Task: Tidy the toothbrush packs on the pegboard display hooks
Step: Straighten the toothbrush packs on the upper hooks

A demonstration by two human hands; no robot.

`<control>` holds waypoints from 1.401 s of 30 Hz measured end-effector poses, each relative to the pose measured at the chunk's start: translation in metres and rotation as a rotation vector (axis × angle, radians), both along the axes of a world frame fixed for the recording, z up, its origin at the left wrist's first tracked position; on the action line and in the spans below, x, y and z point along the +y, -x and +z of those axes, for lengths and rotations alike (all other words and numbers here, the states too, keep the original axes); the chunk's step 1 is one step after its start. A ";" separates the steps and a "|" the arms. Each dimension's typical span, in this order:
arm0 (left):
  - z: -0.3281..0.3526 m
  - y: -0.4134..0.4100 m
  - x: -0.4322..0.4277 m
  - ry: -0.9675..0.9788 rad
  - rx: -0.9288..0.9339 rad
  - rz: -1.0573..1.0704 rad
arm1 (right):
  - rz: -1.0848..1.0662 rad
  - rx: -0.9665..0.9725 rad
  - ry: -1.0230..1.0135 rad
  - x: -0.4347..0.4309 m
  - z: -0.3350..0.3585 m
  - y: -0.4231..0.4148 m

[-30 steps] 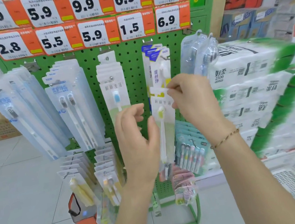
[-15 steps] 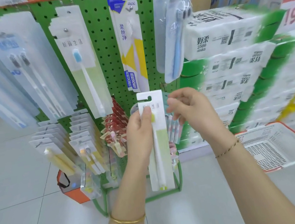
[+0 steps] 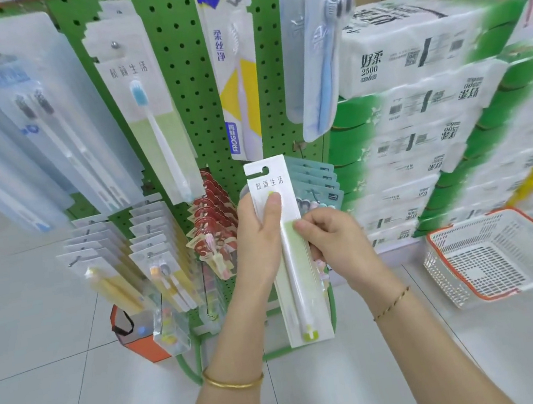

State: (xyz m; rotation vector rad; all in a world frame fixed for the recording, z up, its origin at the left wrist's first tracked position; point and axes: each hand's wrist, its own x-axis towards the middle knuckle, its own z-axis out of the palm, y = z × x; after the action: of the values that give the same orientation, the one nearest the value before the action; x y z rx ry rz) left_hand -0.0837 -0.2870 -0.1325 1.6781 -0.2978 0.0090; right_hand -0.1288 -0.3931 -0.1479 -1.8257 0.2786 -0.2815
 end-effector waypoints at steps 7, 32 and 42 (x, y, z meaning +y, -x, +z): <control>-0.011 0.008 0.001 -0.118 0.010 -0.158 | -0.050 -0.049 -0.073 -0.004 -0.006 -0.002; -0.028 0.037 -0.003 -0.609 -0.069 -0.475 | -0.650 -0.080 -0.369 -0.051 -0.021 0.001; -0.027 0.031 -0.004 -0.509 0.005 -0.473 | -0.523 -0.051 -0.579 -0.049 -0.017 0.009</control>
State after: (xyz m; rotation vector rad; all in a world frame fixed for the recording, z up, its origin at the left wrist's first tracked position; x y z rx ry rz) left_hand -0.1147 -0.2909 -0.1598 2.0675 -0.7336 -0.4568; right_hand -0.1375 -0.4420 -0.1653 -1.1501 0.7242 -0.5461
